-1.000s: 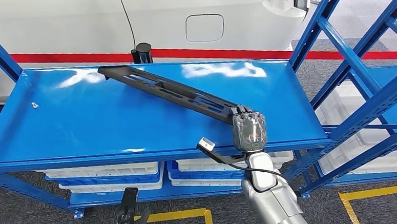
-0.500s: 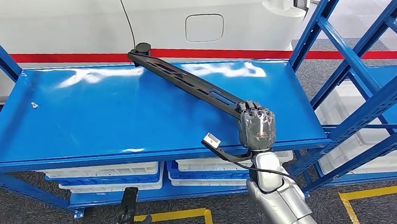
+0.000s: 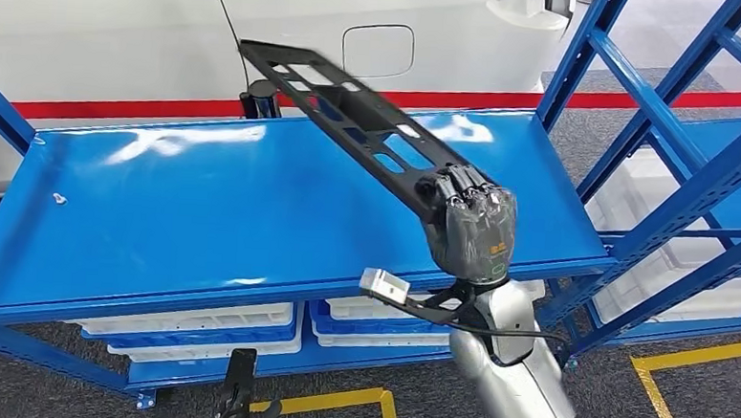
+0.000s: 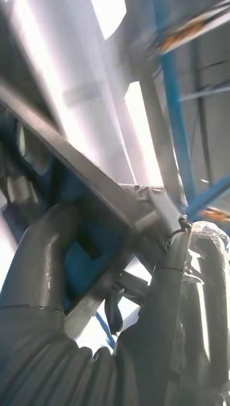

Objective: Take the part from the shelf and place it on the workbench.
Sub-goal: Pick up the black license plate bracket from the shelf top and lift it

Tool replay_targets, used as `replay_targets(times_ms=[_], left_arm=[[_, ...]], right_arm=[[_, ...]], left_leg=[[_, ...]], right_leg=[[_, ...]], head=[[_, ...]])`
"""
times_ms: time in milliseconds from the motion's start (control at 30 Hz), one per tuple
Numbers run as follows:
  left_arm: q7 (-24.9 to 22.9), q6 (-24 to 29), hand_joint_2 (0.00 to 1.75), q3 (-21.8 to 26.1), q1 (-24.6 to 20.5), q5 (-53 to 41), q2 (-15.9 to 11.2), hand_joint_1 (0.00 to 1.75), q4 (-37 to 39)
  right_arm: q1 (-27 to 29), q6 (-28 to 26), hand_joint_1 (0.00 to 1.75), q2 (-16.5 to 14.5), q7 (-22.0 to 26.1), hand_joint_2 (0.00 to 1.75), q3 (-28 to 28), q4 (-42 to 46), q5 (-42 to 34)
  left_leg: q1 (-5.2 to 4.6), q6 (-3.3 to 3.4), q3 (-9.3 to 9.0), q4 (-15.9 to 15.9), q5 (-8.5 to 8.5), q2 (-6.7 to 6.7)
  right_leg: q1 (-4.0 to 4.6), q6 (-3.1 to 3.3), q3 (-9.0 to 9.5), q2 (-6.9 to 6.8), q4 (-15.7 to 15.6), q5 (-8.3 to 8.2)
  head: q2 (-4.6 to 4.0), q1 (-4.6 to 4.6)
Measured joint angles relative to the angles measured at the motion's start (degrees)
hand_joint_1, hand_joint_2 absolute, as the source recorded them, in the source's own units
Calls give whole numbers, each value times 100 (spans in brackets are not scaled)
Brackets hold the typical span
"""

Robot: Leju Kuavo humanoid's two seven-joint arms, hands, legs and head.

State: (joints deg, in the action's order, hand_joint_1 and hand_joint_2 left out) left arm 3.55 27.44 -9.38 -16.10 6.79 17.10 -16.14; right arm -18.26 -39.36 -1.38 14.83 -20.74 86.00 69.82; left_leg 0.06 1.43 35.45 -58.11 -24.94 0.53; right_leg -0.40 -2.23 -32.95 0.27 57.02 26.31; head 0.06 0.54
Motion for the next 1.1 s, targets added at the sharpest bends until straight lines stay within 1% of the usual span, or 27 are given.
replay_targets(times_ms=[33,67,100,133,200,267,333,400,567,700,833,1000,1100], left_arm=[[21,14,175,-11,-1,28,0,0,1],[35,23,175,-22,-2,49,1,0,1],[46,33,175,-29,-1,75,1,0,1],[52,42,175,-36,-1,100,1,0,1],[61,58,175,-54,-3,143,1,0,1],[59,84,175,-73,-5,179,1,0,1],[49,104,175,-101,-6,207,1,0,2],[41,119,175,-136,-12,225,1,0,3],[45,152,175,-182,-19,281,-2,0,3],[47,158,175,-203,-23,308,-3,0,3],[47,185,175,-205,-23,350,-3,0,3],[53,204,175,-201,-22,446,-4,0,4],[58,205,175,-201,-23,463,-5,0,5]], right_arm=[[109,0,175,-309,1141,175,484,3,-549],[214,1,175,-528,1986,175,891,-2,-1005],[308,1,175,-695,2432,175,1204,-11,-1407],[392,2,175,-820,2495,175,1381,-27,-1751],[518,2,175,-991,2434,175,1514,-78,-2532],[578,3,175,-1048,2400,175,1505,-132,-3348],[624,4,175,-1028,2379,175,1416,-164,-4047],[668,5,175,-967,2347,175,1214,-172,-4570],[687,30,175,-645,2196,175,531,-108,-5829],[692,35,175,-484,2181,175,234,-37,-6061],[690,80,175,-403,2197,175,61,8,-6208],[686,415,175,-346,2183,175,-89,98,-6609],[686,509,175,-336,2175,175,-113,120,-6697]], left_leg=[[4,-1,-1,2,1,15],[7,-1,0,4,1,34],[10,-1,-1,5,1,50],[11,-2,-1,6,2,58],[9,-2,-1,7,2,54],[5,-2,-3,7,2,44],[1,-1,-4,7,2,35],[-1,-1,-4,6,2,31],[0,-1,-4,5,1,33],[0,-1,-4,6,1,31],[1,-1,-4,6,1,32],[0,-1,-4,6,1,32],[0,-1,-4,6,1,32]], right_leg=[[3,-5,5,-13,0,7],[5,-12,13,-31,0,14],[7,-18,20,-46,0,20],[8,-20,24,-53,0,22],[7,-21,22,-49,1,22],[5,-22,21,-42,0,20],[2,-24,21,-34,1,19],[0,-25,20,-28,1,18],[1,-26,18,-29,1,18],[1,-25,17,-28,1,19],[1,-25,18,-28,1,19],[1,-25,19,-28,1,19],[1,-25,19,-28,1,19]], head=[[1,-1],[0,2],[0,5],[0,5],[1,4],[1,5],[1,6],[1,4],[0,3],[1,3],[0,3],[1,3],[1,3]])
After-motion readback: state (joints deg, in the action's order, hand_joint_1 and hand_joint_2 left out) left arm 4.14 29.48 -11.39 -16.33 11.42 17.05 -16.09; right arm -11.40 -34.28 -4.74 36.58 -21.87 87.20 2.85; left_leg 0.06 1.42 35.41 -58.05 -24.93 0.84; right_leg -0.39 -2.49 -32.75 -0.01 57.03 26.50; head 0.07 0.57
